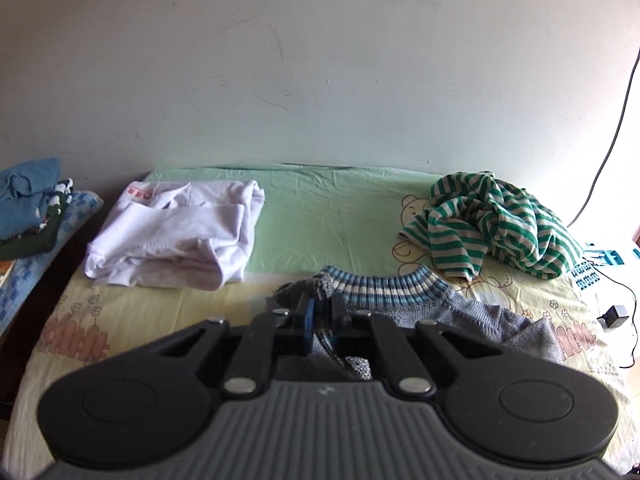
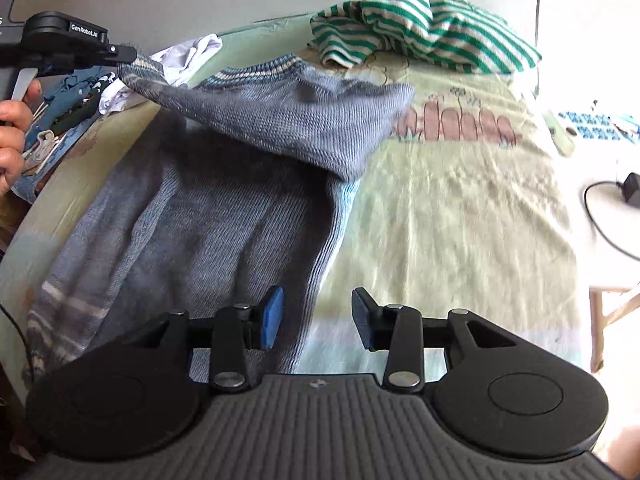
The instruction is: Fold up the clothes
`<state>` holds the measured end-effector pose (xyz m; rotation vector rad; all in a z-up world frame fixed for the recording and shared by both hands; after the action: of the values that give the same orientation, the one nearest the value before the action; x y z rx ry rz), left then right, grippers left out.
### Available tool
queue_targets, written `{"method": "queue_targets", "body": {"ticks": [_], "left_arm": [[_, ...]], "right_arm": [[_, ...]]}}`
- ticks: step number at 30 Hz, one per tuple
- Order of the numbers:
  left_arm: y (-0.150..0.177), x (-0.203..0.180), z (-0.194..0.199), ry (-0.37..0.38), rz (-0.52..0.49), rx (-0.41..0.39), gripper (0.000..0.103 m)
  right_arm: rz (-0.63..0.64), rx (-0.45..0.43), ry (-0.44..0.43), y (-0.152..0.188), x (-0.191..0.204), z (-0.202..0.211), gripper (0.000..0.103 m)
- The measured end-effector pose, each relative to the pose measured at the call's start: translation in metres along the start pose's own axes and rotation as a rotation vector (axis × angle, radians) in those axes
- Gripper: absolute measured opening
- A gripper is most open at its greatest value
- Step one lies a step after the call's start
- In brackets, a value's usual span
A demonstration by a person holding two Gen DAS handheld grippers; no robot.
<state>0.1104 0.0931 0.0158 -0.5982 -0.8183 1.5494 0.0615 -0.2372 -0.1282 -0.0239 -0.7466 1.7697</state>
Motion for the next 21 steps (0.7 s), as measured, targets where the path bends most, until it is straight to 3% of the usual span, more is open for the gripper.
{"method": "queue_targets", "body": {"ticks": [6,12,14,16,21], "left_arm": [[-0.009,0.010,0.009,0.019,-0.011,-0.042,0.003],[-0.012,0.025,0.013,0.088,-0.018,-0.042,0.003],[-0.010,0.031,0.012,0.094,-0.028,-0.036,0.003],[-0.008,0.038,0.012,0.101,-0.027,-0.030,0.003],[-0.014,0.053,0.010,0.076,-0.029,-0.029,0.003]], "right_arm": [[-0.104,0.015,0.096,0.039,0.008,0.024,0.039],[-0.225,0.036,0.148,0.084,0.024,0.040,0.038],[-0.242,0.013,0.182,0.093,0.032,0.042,0.033],[-0.258,-0.012,0.202,0.099,0.038,0.041,0.009],[-0.248,-0.094,0.244,0.094,0.057,0.046,0.008]]}}
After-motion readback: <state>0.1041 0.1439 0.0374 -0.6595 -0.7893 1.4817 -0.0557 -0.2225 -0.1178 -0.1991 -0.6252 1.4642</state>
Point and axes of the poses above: each gripper's, at about its wrist camera, not at the fingertips, and z roughly against the way its jaws point, x to its left, y to its underside, the point moved 2 cm from there along -z, roughly the way its jaws point, and after that the axes turned 11 degrees about -z, right-handed, at the moved point
